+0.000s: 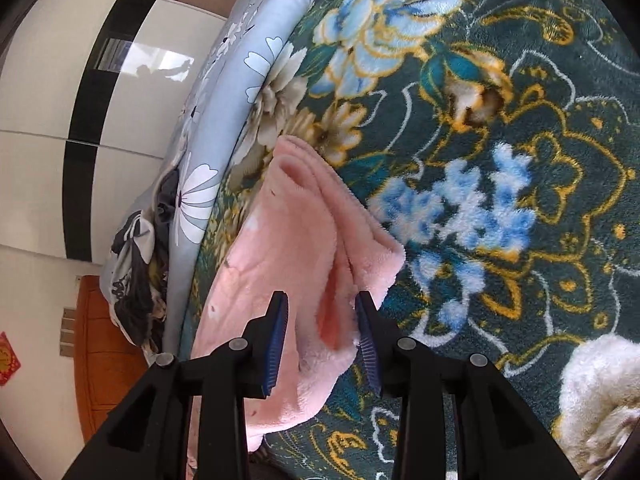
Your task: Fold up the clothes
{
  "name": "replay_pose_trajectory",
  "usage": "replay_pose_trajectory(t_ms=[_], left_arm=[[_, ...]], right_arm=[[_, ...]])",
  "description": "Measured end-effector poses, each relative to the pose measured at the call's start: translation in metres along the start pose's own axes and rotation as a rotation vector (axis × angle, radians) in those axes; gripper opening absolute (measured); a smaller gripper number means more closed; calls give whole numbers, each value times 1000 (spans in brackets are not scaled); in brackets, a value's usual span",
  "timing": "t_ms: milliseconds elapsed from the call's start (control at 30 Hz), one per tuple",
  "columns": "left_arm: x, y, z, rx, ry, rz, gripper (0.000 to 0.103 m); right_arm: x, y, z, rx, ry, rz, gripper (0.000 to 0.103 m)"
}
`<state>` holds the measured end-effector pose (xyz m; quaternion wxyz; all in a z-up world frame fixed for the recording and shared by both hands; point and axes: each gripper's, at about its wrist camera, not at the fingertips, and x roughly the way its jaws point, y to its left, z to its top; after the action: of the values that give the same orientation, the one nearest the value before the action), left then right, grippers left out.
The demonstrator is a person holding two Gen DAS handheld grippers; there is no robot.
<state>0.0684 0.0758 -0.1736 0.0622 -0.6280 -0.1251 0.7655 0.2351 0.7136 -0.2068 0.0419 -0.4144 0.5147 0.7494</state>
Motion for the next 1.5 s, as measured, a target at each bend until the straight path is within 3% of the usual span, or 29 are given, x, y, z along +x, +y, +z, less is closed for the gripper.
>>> replay_pose_trajectory(t_ms=[100,267,633,700,733,767,933,1000,1100,1233,1400,1500], left_arm=[[6,1,-2,-15,-14,34,61],[13,-1,-13,-29,7,45,61],[12,-14,-17,-1,4,47,61],[10,-14,-16,-6,-3,44,61],[9,-14,-15,-8,-7,42,61],[7,-15,-14,-8,-13,42,61],[-4,-25,-7,14,-58,38,61],[-7,-29,-5,33,-63,32,61],[0,-33,-5,52,-49,44,61],[12,-32,-10,-15,-50,77,61],[16,-25,-13,-33,-46,102,61],[16,-21,-16,-50,-47,105,61]], right_arm=[[3,-1,9,-19,20,48,36],[25,-4,29,-29,71,16,36],[60,3,54,-19,116,72,36],[64,9,55,-43,124,47,31],[66,13,56,-56,131,33,14],[62,19,58,-67,123,48,8],[39,51,72,-121,62,161,6],[17,64,82,-145,-2,248,6],[17,68,93,-196,-9,131,6],[61,36,96,-130,98,-31,6],[68,24,98,-115,100,-79,8],[56,26,103,-143,77,-118,18]])
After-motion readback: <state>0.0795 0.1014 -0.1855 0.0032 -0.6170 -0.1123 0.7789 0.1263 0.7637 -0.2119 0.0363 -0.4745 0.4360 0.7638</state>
